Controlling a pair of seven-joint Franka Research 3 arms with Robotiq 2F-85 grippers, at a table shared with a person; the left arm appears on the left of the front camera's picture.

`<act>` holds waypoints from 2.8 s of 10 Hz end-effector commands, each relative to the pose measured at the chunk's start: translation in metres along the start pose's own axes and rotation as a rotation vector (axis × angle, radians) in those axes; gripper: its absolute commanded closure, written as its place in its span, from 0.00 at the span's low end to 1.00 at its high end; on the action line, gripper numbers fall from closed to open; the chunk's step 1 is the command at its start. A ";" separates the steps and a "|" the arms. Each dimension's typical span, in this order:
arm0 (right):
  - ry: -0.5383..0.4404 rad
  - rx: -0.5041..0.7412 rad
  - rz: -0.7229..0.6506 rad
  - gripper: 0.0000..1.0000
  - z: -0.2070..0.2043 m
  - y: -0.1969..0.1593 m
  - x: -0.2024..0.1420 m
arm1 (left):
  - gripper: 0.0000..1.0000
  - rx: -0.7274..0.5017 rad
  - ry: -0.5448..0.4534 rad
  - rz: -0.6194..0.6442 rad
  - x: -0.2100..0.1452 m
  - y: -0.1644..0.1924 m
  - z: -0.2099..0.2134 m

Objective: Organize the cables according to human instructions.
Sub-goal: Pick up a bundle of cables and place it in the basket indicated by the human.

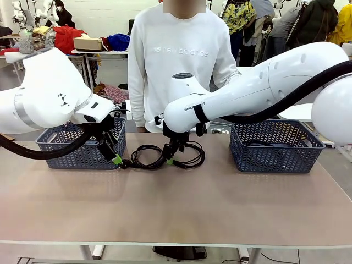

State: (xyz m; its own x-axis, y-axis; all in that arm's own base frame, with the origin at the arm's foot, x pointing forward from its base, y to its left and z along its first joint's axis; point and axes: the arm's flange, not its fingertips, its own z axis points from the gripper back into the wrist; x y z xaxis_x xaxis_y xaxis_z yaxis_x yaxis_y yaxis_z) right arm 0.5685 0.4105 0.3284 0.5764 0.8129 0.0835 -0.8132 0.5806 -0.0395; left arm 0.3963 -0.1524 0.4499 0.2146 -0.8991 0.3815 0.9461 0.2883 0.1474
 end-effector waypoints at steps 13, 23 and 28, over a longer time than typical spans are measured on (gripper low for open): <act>0.068 -0.013 -0.047 0.04 -0.028 -0.014 0.024 | 0.00 0.006 0.003 0.007 0.000 -0.001 0.001; 0.043 0.073 -0.139 1.00 -0.030 -0.017 0.019 | 0.00 0.006 0.003 0.007 0.000 -0.001 0.001; 0.006 0.116 -0.364 1.00 -0.015 -0.037 -0.006 | 0.00 0.006 0.003 0.007 0.000 -0.001 0.001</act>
State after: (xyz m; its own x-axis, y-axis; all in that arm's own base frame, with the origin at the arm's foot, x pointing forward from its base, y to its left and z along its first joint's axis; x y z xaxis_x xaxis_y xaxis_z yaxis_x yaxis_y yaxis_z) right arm 0.6092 0.3967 0.3087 0.7903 0.6106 0.0509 -0.6123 0.7842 0.1006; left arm 0.3963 -0.1524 0.4498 0.2147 -0.8991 0.3814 0.9461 0.2883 0.1472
